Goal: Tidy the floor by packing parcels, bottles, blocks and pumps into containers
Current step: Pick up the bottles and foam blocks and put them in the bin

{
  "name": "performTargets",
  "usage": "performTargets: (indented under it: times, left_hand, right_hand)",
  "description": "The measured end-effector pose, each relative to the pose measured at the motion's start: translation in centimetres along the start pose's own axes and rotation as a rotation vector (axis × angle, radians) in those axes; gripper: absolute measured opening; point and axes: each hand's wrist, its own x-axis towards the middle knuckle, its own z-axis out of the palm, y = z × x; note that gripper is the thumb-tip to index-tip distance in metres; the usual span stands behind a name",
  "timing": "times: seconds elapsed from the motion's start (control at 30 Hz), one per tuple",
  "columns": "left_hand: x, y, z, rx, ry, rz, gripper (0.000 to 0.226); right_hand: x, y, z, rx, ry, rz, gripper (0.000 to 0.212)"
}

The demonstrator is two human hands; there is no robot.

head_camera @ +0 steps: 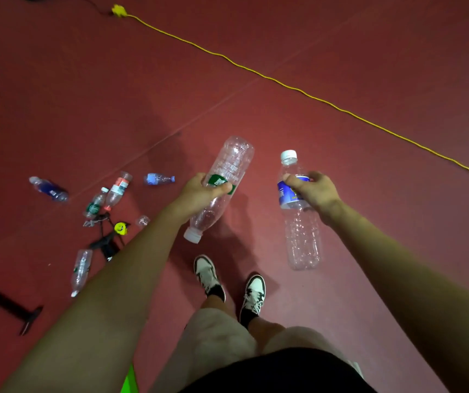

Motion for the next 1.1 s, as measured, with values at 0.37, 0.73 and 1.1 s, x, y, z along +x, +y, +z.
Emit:
performTargets:
  times: [0.37,0.73,1.1]
  left_hand:
    - [-11.8,-6.4,-5.6,-0.134,0.206,-0.090,0.044]
    - [-29.3,-20.1,-10.0,-0.270,0.488,-0.128,0.025]
    - [-49.8,-34.2,-11.9,-0.474,0.783,-0.223,0.031]
  right_hand:
    - [-10.4,-0.7,7.7,-0.053,-0.221,-0.061,0.051]
    - [-23.5,4.1,16.7,-0.269,-0.407,-0.236,0.054]
    - [-41.5,8.3,27.0,-0.383,-0.779,-0.475,0.020]
